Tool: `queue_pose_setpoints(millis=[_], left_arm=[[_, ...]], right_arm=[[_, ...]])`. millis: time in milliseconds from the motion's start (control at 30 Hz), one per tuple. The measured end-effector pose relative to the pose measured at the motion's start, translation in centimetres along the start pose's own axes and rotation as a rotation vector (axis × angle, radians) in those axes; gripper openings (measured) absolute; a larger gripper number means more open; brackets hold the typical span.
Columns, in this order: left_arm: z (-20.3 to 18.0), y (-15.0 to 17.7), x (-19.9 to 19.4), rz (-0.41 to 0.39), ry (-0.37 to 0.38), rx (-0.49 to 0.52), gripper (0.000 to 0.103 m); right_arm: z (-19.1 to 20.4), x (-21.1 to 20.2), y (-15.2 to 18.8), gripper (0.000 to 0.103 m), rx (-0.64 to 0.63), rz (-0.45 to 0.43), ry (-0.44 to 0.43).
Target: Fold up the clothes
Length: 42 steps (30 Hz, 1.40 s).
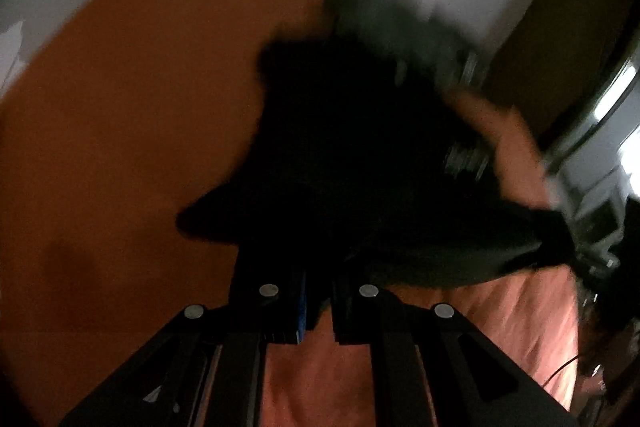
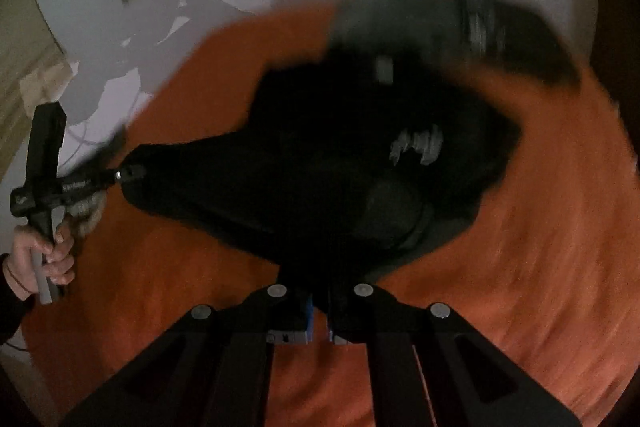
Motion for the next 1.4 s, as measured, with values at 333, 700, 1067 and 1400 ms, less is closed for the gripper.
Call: queue_pose_setpoints(millis=[333, 700, 1067, 1400], left_arm=[[2.1, 12.7, 0.8, 0.109, 0.021, -0.089, 0.009], [3.7, 8.0, -6.1, -0.029, -0.012, 0.076, 0.040], [4.2, 3.1, 1.0, 0.078, -0.004, -0.023, 0.041], [4.9, 2.0, 0.8, 0.066, -0.016, -0.075, 0.042]], right_arm=[[-1.6, 0.6, 10.2, 0.010, -0.042, 0.087, 0.039], [-3.3, -2.6, 8.8, 0.039, -0.002, 0.058, -0.037], [0.9, 6.8, -2.3, 0.047, -0.092, 0.069, 0.049], [3.1, 7.4, -1.0, 0.004, -0.102, 0.033, 0.075]])
Point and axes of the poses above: each gripper's, at about its wrist camera, not at the fingertips, and x roughly the way its jaws point, z to its left, y to its underside, the point moved 2 cm from there along x, roughly the way its jaws point, and after that the axes turned 5 degrees about x, right-handed, at the moved point
